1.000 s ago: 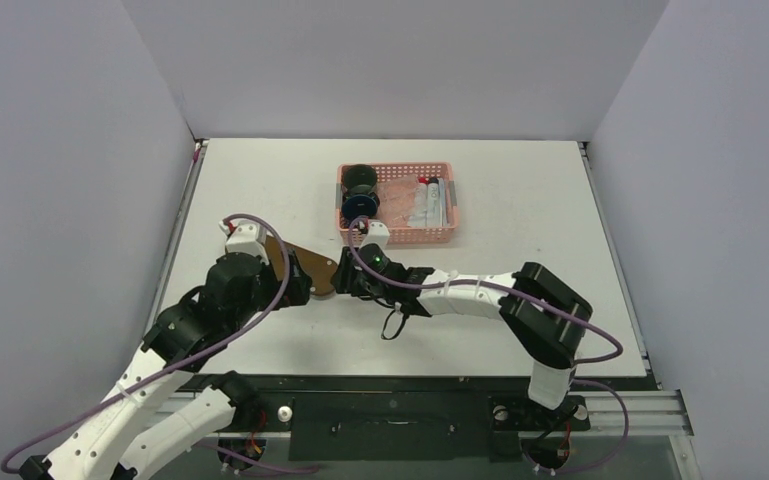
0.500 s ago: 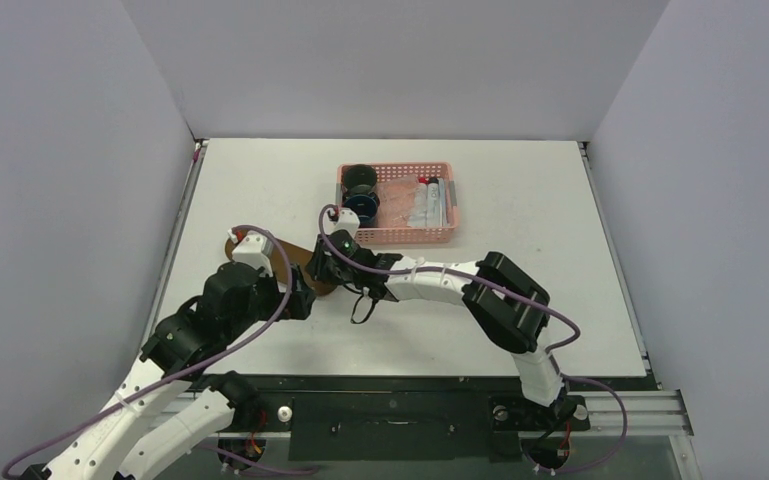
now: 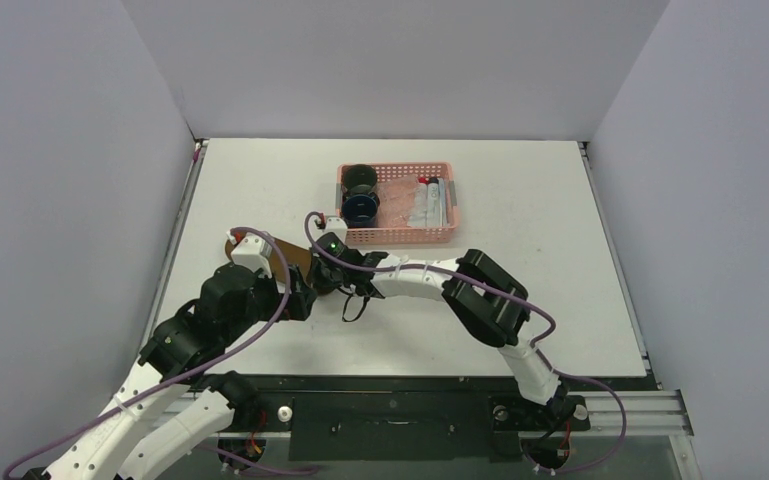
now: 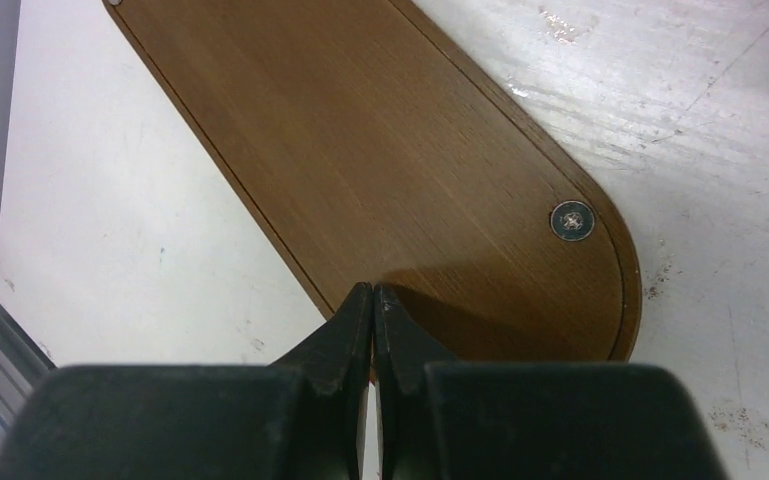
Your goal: Prepare toiletry sets of a toothbrush and toothpaste on the tray
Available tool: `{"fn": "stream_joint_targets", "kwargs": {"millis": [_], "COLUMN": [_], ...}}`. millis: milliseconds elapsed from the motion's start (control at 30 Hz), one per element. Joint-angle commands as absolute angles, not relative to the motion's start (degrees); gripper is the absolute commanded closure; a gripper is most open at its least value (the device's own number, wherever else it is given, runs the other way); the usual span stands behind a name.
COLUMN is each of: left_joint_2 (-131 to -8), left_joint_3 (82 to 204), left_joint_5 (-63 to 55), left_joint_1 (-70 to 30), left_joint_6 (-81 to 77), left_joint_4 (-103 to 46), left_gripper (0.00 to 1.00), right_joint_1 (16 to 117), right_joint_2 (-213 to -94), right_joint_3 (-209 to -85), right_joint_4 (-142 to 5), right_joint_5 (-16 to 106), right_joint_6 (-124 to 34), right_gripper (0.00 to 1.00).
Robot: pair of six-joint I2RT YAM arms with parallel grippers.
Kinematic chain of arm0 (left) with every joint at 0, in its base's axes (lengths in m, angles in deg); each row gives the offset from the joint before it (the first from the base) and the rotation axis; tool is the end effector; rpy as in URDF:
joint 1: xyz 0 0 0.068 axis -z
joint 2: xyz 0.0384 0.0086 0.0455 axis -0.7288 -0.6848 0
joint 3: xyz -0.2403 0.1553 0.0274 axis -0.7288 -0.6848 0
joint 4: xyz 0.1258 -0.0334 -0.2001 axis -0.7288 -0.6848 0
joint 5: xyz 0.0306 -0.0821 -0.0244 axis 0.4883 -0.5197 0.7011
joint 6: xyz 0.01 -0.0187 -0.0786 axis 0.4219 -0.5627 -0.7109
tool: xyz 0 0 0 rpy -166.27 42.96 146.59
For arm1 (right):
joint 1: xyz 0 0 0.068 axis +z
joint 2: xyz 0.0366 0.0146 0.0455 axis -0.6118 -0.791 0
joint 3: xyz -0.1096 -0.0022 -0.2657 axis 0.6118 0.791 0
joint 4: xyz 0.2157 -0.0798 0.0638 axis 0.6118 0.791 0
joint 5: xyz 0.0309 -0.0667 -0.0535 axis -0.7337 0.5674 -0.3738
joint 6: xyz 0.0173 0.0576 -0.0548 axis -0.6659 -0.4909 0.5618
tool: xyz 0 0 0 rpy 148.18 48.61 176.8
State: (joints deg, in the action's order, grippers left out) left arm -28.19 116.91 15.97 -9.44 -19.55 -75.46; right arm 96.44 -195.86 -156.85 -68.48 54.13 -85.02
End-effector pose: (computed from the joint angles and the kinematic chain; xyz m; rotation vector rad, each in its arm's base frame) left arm 0.0975 -0.0567 0.2984 0.0311 2.1573 -0.4718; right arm 0.2602 0.4252 0.1671 -0.2375 2.4147 0.9120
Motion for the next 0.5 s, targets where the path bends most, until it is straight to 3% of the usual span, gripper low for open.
{"fn": "stream_joint_targets", "kwargs": {"millis": [0, 467], "left_joint_2": [-27.9, -27.8], "left_joint_3": [116.8, 116.7], "left_joint_5": [15.6, 16.1], "left_joint_1": [-9.7, -9.7], "left_joint_6": [-18.8, -19.0], "left_joint_4": [-72.6, -72.5], "left_gripper": [0.03, 0.04], "right_joint_1": [97.2, 97.7], "right_joint_2": [-196.3, -191.8], "right_joint_3": [-159.3, -150.2], "right_joint_4": [-66.4, -66.3], "right_joint_5": [51.5, 50.6], "right_joint_6": [-82.9, -80.4], "right_gripper": [1.00, 1.00]}}
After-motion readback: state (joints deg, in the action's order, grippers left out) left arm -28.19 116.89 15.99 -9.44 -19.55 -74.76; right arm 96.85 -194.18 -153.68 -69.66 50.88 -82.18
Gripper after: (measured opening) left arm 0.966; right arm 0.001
